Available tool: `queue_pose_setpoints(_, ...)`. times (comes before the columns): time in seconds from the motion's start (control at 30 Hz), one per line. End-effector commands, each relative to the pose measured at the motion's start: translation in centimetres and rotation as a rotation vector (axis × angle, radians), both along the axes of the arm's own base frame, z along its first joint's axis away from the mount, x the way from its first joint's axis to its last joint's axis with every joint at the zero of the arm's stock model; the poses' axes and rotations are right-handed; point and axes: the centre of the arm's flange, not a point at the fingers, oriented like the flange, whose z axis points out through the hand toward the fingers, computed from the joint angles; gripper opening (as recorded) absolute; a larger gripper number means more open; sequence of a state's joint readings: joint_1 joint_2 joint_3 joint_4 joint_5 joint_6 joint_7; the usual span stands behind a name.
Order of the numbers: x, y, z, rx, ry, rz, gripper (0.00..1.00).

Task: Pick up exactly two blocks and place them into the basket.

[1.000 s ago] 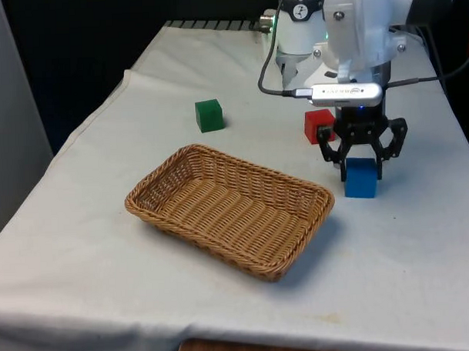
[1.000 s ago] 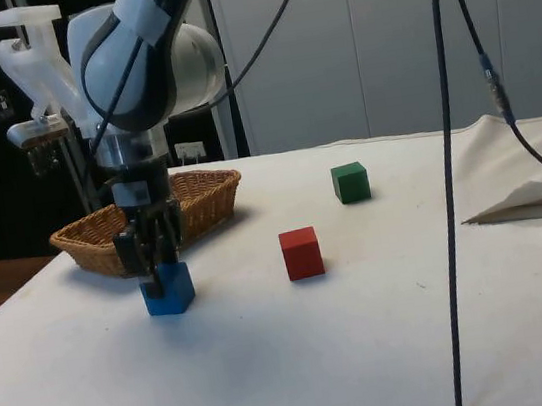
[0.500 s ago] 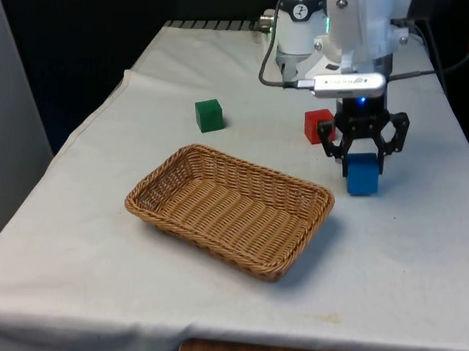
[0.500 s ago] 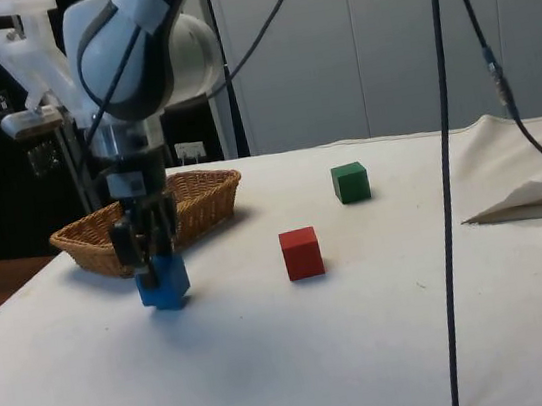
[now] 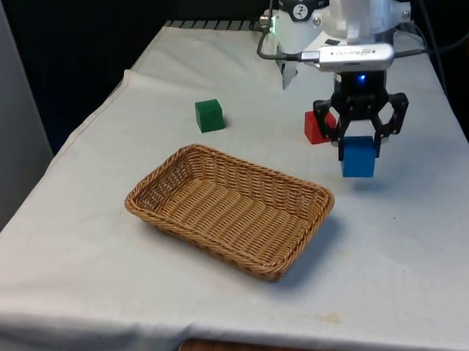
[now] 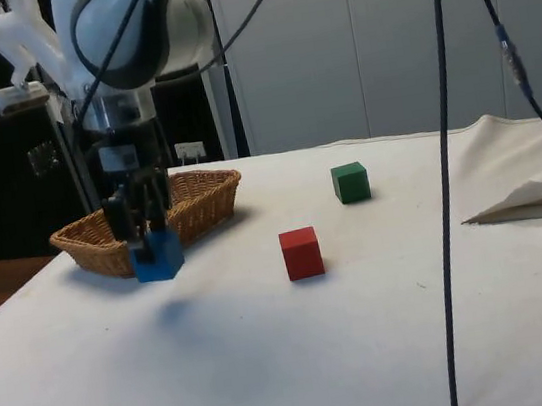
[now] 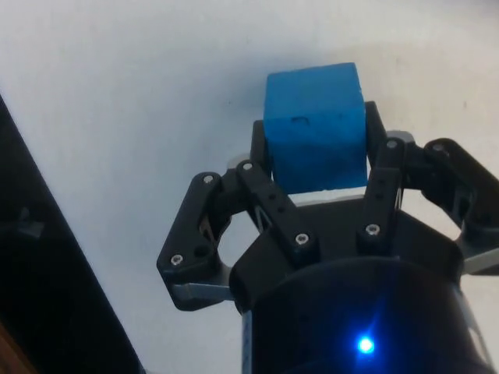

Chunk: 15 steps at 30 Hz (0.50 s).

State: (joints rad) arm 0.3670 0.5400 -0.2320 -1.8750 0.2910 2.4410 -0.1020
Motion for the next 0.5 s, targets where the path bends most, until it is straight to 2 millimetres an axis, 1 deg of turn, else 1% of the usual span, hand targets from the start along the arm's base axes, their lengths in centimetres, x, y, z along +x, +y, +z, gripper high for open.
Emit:
queue_pose_setpoints(0.0,0.4,-0.3,0.4,-0.011,0.010,0.001,0.02)
queue_pose_setpoints(0.07,0.9,-0.5,1.0,-0.015,0.012,0.003,0.02)
queue_pose_setpoints(0.13,0.7,-0.4,0.9,-0.007,0.003,0.004,0.02)
queue_pose_setpoints(0.17,1.3,-0.6,1.5,-0.015,0.014,0.003,0.02)
queue_pose_setpoints(0.3,2.2,-0.9,2.6,-0.016,0.016,0.003,0.02)
queue_pose_setpoints(0.33,2.7,-1.0,3.2,-0.017,0.018,0.004,0.02)
queue_pose_setpoints(0.37,2.9,-1.1,3.5,-0.017,0.019,0.004,0.02)
queue_pose_setpoints(0.4,2.8,-1.0,3.4,-0.012,0.009,0.005,0.02)
queue_pose_setpoints(0.47,3.4,-1.2,4.1,-0.016,0.020,0.004,0.02)
